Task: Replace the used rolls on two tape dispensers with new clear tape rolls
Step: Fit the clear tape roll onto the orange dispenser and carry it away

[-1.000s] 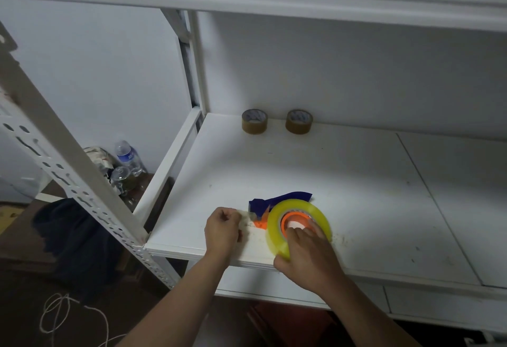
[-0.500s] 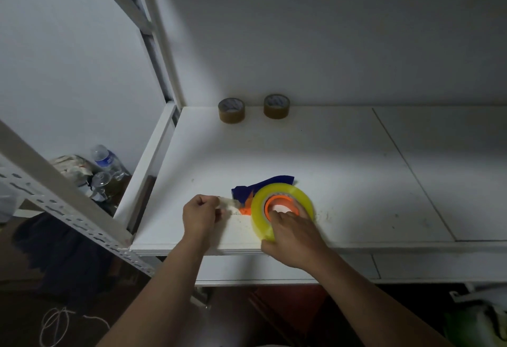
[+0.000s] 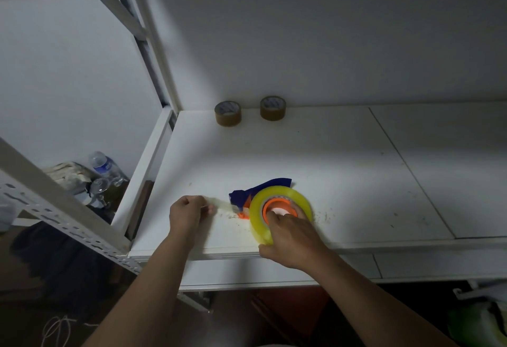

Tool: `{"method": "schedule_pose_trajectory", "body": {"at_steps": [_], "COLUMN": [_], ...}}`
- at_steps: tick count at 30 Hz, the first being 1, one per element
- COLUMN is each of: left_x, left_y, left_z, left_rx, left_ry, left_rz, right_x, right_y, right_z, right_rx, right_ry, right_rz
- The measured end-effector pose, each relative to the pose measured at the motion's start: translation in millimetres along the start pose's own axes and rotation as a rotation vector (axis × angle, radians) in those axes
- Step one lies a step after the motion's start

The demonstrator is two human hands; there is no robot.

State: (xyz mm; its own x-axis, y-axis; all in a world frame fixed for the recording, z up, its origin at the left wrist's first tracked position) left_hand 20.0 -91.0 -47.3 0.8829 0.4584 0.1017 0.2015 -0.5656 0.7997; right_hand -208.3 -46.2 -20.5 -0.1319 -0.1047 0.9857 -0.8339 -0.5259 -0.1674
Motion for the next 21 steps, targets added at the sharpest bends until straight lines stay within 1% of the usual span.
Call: {"method": "schedule_pose_trajectory", "body": {"at_steps": [3,6,9,16,21], "left_x": [-0.2,-0.7,-0.2,-7.0,-8.9], "left_y": [-0.8,-0.7,0.2,-1.0,3.0], "left_z": [2.4,4.7,5.4,-4.2,-4.7], "left_rx": [-0.003,-0.021,-0.034,-0.08,-0.071], "left_ry": [-0.053,-0.072,-0.103,-0.229,-0.28], "left_rz": [-0.031,-0.035,-0.039,0.03,-0.005], "right_x": [-0.2,1.3,1.8,12.0,6.0], "right_y": [1.8,4.6,8.0,28.9,19.9], "right_z": [-0.4,1.7,1.9,-4.2,-2.7], "right_rx": [0.009,-0.019,-0.005,0.14,0.109], "right_ry": [-0.001,-0.004,-0.005,-0.151,-0.139], "right_rz": [-0.009,0.03,0.024,0.071,0.054]}}
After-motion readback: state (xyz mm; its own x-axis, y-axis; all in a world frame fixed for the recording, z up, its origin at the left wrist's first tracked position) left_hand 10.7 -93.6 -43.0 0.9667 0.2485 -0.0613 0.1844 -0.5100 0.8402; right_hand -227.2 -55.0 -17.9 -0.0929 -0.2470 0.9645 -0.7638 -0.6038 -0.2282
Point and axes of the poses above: each hand's wrist, its own z-axis towards the middle knuckle, its own x-axis out of the back of the hand, y = z × x, the point moved 2 cm from there along z, towards the middle knuckle, and after that the axes turned 10 degrees about x, right-handed, at the moved point
